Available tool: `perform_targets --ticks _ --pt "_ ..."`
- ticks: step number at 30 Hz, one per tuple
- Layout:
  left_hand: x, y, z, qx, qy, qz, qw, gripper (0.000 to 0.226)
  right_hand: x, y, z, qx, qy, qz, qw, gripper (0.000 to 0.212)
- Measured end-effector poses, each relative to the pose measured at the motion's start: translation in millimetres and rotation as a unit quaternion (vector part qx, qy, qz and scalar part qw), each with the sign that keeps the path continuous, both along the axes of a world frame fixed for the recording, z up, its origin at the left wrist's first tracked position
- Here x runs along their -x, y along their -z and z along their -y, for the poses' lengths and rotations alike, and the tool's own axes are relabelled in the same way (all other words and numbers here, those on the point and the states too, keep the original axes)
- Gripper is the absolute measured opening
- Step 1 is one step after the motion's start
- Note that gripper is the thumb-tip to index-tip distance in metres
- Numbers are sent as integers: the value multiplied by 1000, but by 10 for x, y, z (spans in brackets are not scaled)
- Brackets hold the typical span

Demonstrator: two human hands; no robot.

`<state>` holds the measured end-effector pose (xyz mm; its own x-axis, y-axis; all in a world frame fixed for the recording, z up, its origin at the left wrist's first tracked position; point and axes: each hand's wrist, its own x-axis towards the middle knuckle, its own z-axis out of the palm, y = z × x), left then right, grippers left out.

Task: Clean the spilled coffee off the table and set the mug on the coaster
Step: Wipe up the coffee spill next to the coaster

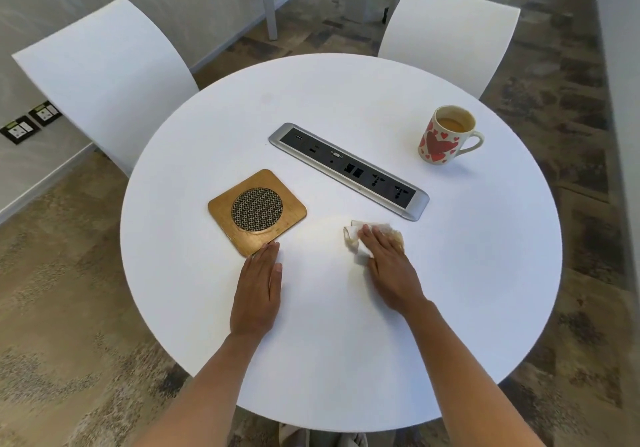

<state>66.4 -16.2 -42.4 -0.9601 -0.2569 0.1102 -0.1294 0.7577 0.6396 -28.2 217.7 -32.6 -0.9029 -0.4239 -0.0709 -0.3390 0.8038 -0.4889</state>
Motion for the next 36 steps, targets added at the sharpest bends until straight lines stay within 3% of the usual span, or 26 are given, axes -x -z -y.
perform_targets --ticks 4,8,11,12,15,19,20,22,24,25,28,30,32,34,36 --pt "0 7 -2 -11 2 -1 1000 51 -379 -41 91 34 74 31 996 57" --pt "1 -5 0 -40 3 -4 999 51 -805 -62 286 65 64 53 994 55" --pt "-21 -29 -57 -75 10 -15 997 43 -1033 -169 433 169 108 139 970 45" --pt "-39 -52 -107 -109 7 -17 994 38 -1091 -246 477 240 140 199 940 39" --pt "-79 -188 -322 -267 -19 2 963 27 -1141 -406 579 452 217 365 785 33" --pt "-61 -389 -529 -445 -70 14 892 26 -939 -540 581 659 298 435 536 38" --pt "-47 -432 -535 -473 -68 28 878 27 -884 -579 563 686 303 436 498 38" --pt "-19 -507 -523 -521 -39 77 849 28 -801 -620 534 705 302 433 474 39" --pt "7 -564 -512 -553 -14 125 823 29 -757 -608 507 699 297 423 494 36" --pt "16 -586 -511 -562 -8 135 816 27 -745 -611 500 687 295 411 522 34" --pt "30 -626 -505 -581 -39 123 804 15 -713 -604 460 608 281 345 658 30" --pt "56 -626 -484 -578 -92 97 805 13 -677 -579 383 556 280 296 725 26" --pt "85 -625 -468 -524 -148 56 837 11 -616 -525 253 514 312 249 759 20" --pt "109 -631 -465 -379 -196 -11 905 14 -537 -440 69 433 340 154 820 24" --pt "112 -632 -471 -222 -157 -119 955 19 -467 -365 -144 349 345 36 871 28"
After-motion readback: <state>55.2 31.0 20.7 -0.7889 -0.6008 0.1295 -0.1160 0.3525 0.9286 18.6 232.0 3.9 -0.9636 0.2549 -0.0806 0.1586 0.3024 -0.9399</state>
